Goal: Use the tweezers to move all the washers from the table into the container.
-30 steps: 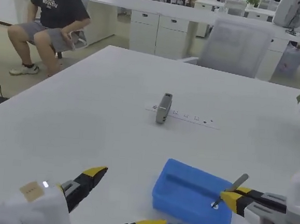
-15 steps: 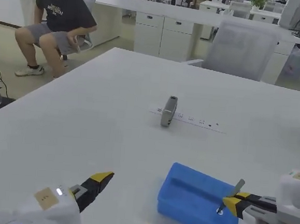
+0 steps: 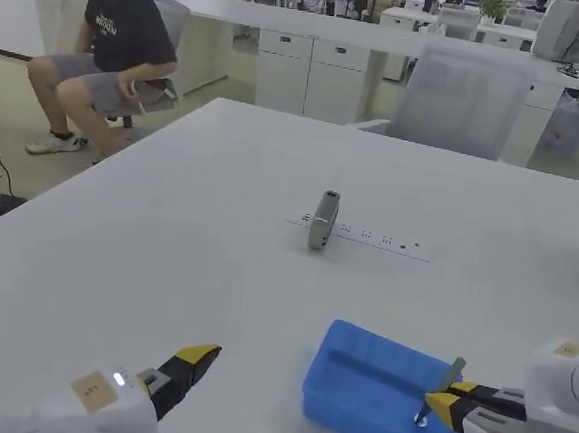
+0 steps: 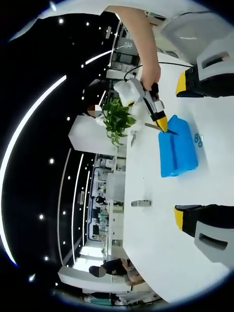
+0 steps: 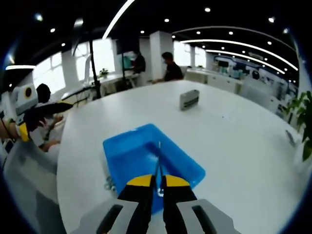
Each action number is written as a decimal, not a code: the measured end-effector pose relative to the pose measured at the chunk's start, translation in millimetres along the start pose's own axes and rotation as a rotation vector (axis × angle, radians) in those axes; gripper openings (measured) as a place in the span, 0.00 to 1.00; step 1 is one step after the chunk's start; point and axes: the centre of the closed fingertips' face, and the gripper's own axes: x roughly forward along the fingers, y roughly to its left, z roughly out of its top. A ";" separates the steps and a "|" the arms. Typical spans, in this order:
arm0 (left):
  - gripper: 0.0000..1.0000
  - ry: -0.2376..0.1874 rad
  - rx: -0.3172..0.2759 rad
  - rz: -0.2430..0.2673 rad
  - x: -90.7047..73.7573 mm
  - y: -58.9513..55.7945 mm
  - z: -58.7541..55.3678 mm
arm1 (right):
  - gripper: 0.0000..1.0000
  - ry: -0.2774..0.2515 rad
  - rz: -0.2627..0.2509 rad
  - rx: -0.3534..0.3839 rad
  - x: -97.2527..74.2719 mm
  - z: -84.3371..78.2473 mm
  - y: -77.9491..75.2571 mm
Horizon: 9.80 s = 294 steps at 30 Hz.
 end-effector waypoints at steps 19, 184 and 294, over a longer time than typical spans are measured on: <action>0.92 0.021 0.001 -0.002 0.9 1.3 -4.4 | 0.03 -0.135 0.091 -0.006 -32.5 41.1 61.7; 0.81 0.127 0.029 -0.049 2.2 -5.2 -23.8 | 0.03 -0.105 0.133 0.061 -10.2 28.3 81.1; 0.77 0.148 0.043 -0.044 1.5 -4.0 -27.3 | 0.03 0.047 0.096 0.074 39.2 31.9 15.0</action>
